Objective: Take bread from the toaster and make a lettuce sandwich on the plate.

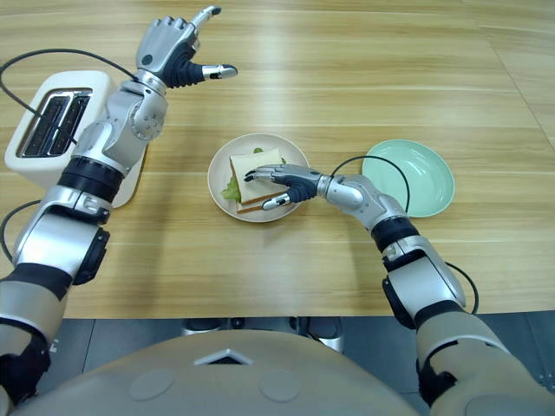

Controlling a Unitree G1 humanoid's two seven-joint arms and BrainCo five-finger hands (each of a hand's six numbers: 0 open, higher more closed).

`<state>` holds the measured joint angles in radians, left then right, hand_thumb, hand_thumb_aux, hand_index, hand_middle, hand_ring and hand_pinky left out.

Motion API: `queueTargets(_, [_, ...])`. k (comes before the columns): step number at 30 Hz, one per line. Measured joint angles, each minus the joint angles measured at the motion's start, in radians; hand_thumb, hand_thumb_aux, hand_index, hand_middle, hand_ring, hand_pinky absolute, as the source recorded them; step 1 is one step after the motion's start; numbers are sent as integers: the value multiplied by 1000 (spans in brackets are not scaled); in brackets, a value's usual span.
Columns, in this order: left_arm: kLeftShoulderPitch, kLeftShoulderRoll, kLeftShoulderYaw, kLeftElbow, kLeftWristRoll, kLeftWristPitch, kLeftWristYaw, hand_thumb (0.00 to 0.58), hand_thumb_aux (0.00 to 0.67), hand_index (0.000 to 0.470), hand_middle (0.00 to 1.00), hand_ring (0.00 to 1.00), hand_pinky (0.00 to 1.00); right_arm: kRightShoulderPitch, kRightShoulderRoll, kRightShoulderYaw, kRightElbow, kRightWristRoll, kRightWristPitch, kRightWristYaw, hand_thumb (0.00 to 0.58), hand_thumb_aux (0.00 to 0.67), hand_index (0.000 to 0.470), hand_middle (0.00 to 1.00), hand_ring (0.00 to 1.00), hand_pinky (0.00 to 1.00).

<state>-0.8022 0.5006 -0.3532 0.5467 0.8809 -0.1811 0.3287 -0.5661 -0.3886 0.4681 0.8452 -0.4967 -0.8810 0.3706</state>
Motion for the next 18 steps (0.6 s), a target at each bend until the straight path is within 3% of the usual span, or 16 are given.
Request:
queueTargets(6, [97,-3,21,-168,-20,30,-12,0,0,0,1000,1000,1000,4,1,-8,-4,-2,-3,-33,0,0,0,0,0,0])
queueTargets(7, [118,-11,32,-192,-50,21,-24,0,0,0,882,882,882,7,2,-10,-4,-2,-8,-53,0,0,0,0,0,0])
queueTargets(8, [134,-19,50,-209,-85,12,-37,0,0,0,522,522,522,10,5,-16,-4,-1,-14,-69,0,0,0,0,0,0])
queueTargets(9, [161,-26,75,-241,-134,0,-52,0,0,0,0,0,0,15,12,-30,-5,19,-17,-80,0,0,0,0,0,0])
queueTargets(12, [229,-32,138,-324,-226,-21,-82,0,0,0,0,0,0,35,20,-76,-24,106,-23,-71,0,0,0,0,0,0])
queueTargets(18, [391,-110,272,-505,-533,-44,-210,0,0,0,0,0,0,71,79,-208,-217,457,-11,10,0,0,0,0,0,0])
